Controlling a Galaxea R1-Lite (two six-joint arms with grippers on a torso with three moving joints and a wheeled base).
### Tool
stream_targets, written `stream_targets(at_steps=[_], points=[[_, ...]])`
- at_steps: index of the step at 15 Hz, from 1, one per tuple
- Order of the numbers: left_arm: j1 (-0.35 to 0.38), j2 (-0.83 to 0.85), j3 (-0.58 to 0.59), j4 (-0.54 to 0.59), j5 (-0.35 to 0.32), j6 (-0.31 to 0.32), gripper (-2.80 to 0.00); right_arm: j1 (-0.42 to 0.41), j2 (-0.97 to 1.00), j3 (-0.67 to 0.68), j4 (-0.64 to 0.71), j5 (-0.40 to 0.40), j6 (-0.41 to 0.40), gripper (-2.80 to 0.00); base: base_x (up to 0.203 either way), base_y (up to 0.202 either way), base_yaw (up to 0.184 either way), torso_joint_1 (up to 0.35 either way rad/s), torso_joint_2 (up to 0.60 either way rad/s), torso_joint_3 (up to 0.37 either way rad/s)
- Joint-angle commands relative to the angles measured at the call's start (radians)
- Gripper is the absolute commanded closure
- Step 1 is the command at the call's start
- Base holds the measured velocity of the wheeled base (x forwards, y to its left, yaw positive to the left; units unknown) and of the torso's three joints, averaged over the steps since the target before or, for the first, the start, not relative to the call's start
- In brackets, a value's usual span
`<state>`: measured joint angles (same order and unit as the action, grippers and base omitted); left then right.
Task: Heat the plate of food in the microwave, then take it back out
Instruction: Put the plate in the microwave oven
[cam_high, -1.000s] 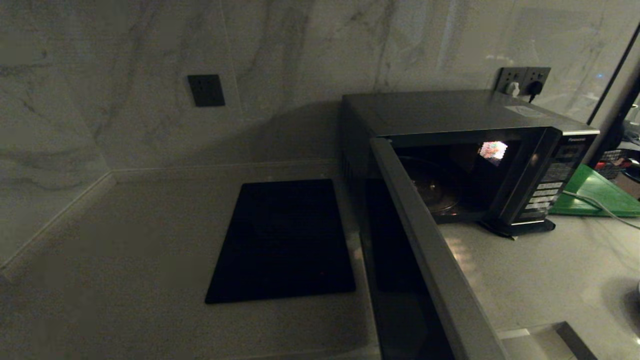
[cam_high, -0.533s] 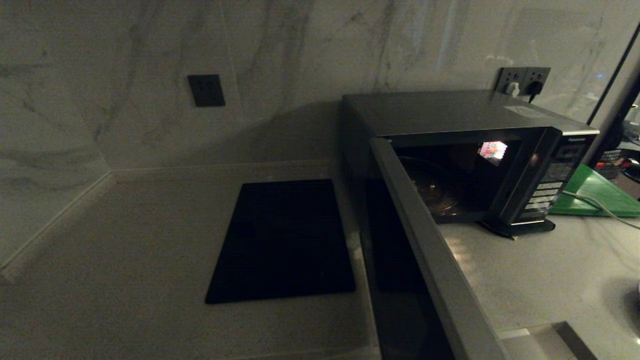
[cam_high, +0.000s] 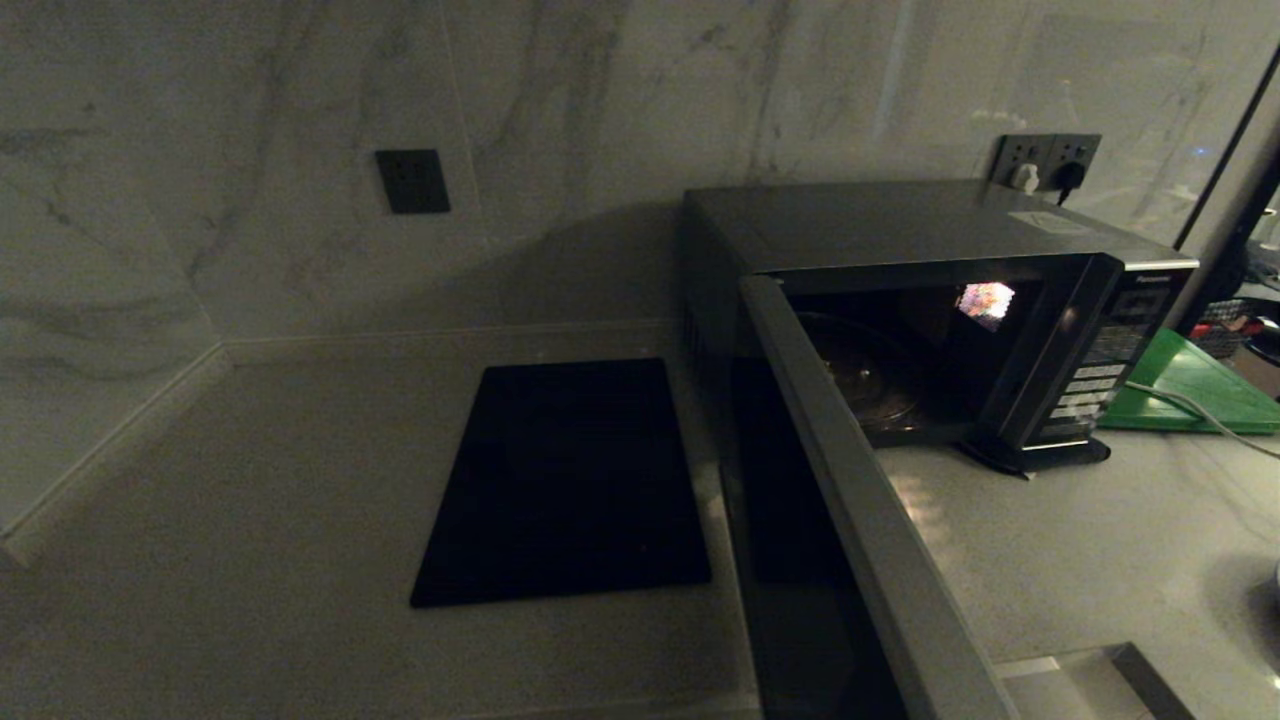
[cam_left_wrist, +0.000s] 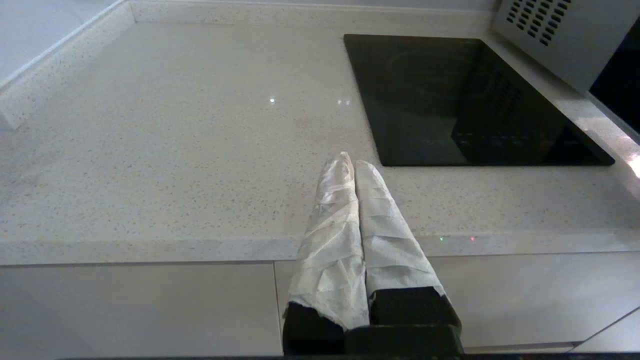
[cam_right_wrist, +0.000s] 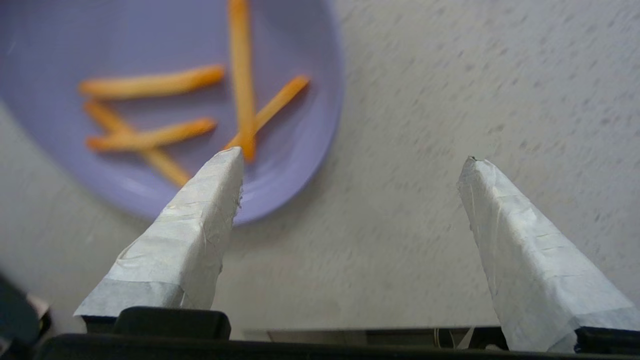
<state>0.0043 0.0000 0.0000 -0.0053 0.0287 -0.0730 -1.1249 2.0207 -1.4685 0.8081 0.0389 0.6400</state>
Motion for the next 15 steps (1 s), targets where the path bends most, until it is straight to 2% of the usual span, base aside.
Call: stream_targets(at_steps=[1,15], points=[[0.0,0.002,0.0,-0.001,0.0,-0.001,0.0,-0.022,0.056,-0.011,-0.001,0.001,0.0,-2.8,0.0,0.0,0.0,0.0,0.0,0.0],[0.0,0.002,0.0,-0.001,0.0,-0.001,0.0,-0.038,0.196,-0.136,-0.03,0.007,-0.01,-2.8,0.0,0.0,0.0,0.0,0.0,0.0]])
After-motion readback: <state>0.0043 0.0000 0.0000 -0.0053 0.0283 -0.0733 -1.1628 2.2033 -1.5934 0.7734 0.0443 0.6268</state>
